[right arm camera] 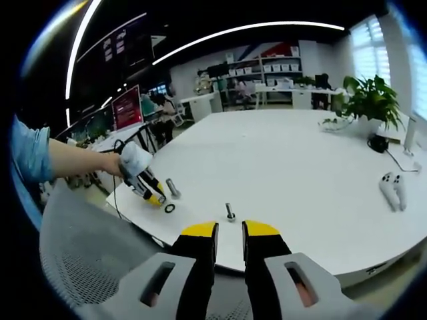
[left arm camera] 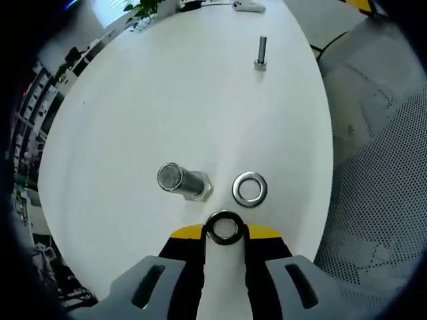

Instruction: Place the washer onto the threaded stud by aligning its center hole with the stud, sliding it down to the base, and recovering from edge contact or off-axis alignment until the washer reaches the visible bottom stop.

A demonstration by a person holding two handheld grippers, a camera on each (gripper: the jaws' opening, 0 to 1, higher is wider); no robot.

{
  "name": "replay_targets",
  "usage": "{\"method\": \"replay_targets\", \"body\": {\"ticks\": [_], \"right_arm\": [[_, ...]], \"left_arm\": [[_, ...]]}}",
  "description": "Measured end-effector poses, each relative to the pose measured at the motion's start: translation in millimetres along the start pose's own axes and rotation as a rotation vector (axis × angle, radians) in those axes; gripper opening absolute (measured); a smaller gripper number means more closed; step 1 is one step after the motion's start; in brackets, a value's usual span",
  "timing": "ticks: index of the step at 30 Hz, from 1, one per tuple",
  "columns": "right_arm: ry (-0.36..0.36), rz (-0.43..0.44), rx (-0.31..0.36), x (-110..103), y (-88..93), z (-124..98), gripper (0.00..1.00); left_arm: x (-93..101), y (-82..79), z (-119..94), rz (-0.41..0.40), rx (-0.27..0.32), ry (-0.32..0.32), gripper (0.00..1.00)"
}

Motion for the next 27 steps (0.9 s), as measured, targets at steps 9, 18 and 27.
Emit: {"method": "replay_targets", "body": {"ticks": [9,18,27], "right_arm": [[-0.002,-0.001,0.005,0.2,-0.6,0.2,0.17],[-0.004,0.0,0.011,-0.2,-1.5,0.1,0.17],[-0.004,0.003,0.017,-0.5,-2.3,-0.2,0.17]], "left_arm": [[-0.6,-3.5,-24.4,0.003,0.0,0.0,0.19],[-11.7,-12.9,-52.5,0.008,0.028,-0.037,0.19],[-19.4,-31.9,-59.3,0.003,0.05,-0.043,0.19]]}}
Point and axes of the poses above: the point that each gripper's makers call its tool centre point, and the gripper's own axes: z roughly forward along the fingers, x roughly to its right, y roughly out of its underside, the point moved 1 cm from there along -z, roughly backward along the fingers, and after that the axes turned 1 degree about y, right-handed, at the moved point
